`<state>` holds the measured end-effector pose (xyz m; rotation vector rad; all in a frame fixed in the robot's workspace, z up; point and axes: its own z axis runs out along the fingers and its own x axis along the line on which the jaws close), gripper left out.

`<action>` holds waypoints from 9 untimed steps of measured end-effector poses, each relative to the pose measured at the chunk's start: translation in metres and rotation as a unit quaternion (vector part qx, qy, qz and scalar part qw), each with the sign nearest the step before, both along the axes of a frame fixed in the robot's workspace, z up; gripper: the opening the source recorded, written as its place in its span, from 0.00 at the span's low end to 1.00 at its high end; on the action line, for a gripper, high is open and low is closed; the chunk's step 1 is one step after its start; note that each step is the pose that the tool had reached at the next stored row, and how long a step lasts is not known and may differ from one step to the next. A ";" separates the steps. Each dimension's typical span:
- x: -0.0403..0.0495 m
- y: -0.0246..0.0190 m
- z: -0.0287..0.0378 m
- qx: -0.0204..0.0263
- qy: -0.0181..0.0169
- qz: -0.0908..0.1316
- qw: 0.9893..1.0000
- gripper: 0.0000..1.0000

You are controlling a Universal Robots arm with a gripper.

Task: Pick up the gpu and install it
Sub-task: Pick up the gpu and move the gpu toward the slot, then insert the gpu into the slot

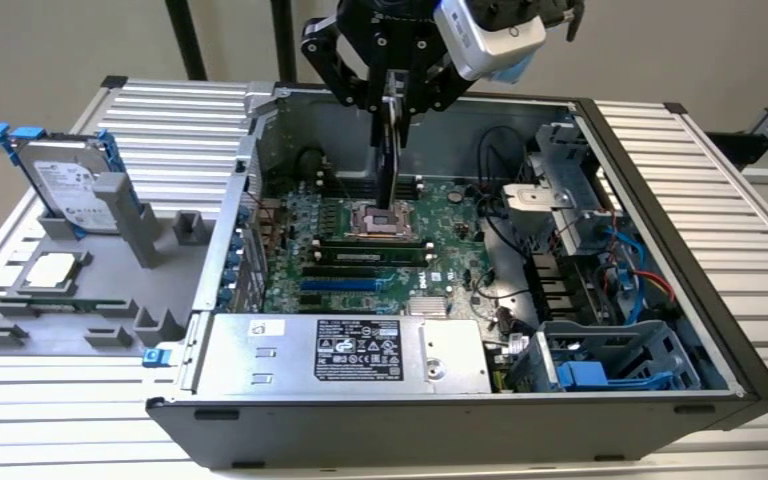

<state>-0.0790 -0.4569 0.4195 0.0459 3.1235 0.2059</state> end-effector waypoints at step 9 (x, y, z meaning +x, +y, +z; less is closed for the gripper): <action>0.0003 0.0000 0.0000 0.000 0.000 0.000 1.000 0.00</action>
